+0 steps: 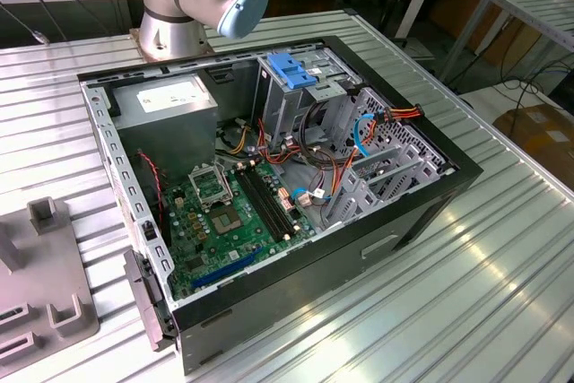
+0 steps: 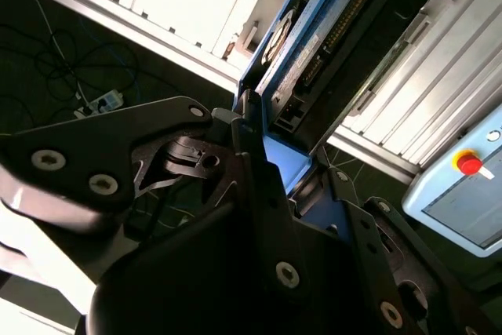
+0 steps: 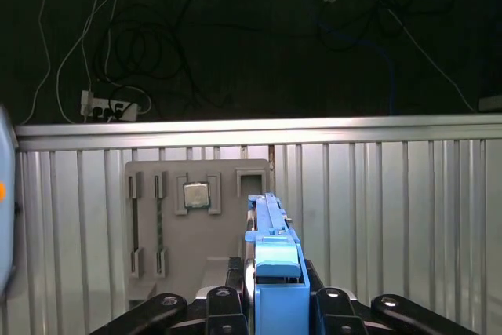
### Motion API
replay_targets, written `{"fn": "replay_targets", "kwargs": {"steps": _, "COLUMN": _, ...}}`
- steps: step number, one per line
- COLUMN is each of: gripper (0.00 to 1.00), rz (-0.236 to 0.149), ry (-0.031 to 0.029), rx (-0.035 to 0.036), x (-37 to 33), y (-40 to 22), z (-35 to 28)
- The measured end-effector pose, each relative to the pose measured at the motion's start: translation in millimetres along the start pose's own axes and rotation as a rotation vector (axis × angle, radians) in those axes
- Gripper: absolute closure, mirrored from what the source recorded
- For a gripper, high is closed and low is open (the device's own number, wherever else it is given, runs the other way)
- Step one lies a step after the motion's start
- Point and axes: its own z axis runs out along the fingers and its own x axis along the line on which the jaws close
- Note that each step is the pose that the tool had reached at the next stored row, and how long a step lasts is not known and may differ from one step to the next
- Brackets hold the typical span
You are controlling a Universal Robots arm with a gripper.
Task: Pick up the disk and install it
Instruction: 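Pick up the disk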
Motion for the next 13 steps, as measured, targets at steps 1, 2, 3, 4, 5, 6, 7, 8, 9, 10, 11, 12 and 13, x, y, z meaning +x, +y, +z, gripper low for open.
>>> {"fn": "replay_targets", "kwargs": {"steps": 1, "gripper": 0.63, "rz": 0.0, "ry": 0.0, "rx": -0.0001, "x": 0.0, "y": 0.0, "z": -1.5}}
{"fn": "replay_targets", "kwargs": {"steps": 2, "gripper": 0.63, "rz": 0.0, "ry": 0.0001, "rx": -0.0001, "x": 0.0, "y": -0.1, "z": -2.7}}
{"fn": "replay_targets", "kwargs": {"steps": 3, "gripper": 0.63, "rz": 0.0, "ry": 0.0, "rx": -0.0001, "x": 0.0, "y": -0.1, "z": -3.2}}
{"fn": "replay_targets", "kwargs": {"steps": 4, "gripper": 0.63, "rz": 0.0, "ry": 0.0, "rx": -0.0002, "x": 0.0, "y": -0.1, "z": -3.6}}
{"fn": "replay_targets", "kwargs": {"steps": 5, "gripper": 0.63, "rz": 0.0, "ry": 0.0, "rx": -0.0001, "x": 0.0, "y": -0.1, "z": -4.1}}
{"fn": "replay_targets", "kwargs": {"steps": 6, "gripper": 0.63, "rz": 0.0, "ry": 0.0, "rx": -0.0001, "x": 0.0, "y": -0.1, "z": -7.6}}
{"fn": "replay_targets", "kwargs": {"steps": 7, "gripper": 0.63, "rz": 0.0, "ry": 0.0, "rx": 0.0, "x": 0.0, "y": -0.2, "z": -9.4}}
{"fn": "replay_targets", "kwargs": {"steps": 8, "gripper": 0.63, "rz": 0.0, "ry": 0.0, "rx": -0.0001, "x": 0.0, "y": -0.2, "z": -11.0}}
{"fn": "replay_targets", "kwargs": {"steps": 9, "gripper": 0.63, "rz": 0.0, "ry": 0.0, "rx": 0.0, "x": 0.0, "y": -0.2, "z": -12.0}}
{"fn": "replay_targets", "kwargs": {"steps": 10, "gripper": 0.63, "rz": 0.0, "ry": 0.0, "rx": -0.0001, "x": 0.0, "y": -0.2, "z": -13.0}}
{"fn": "replay_targets", "kwargs": {"steps": 11, "gripper": 0.63, "rz": 0.0, "ry": 0.0, "rx": -0.0001, "x": 0.0, "y": -0.2, "z": -14.4}}
{"fn": "replay_targets", "kwargs": {"steps": 12, "gripper": 0.63, "rz": 0.0, "ry": 0.0, "rx": 0.0, "x": 0.0, "y": -0.2, "z": -15.2}}
{"fn": "replay_targets", "kwargs": {"steps": 13, "gripper": 0.63, "rz": 0.0, "ry": 0.0, "rx": -0.0001, "x": 0.0, "y": -0.2, "z": -16.2}}
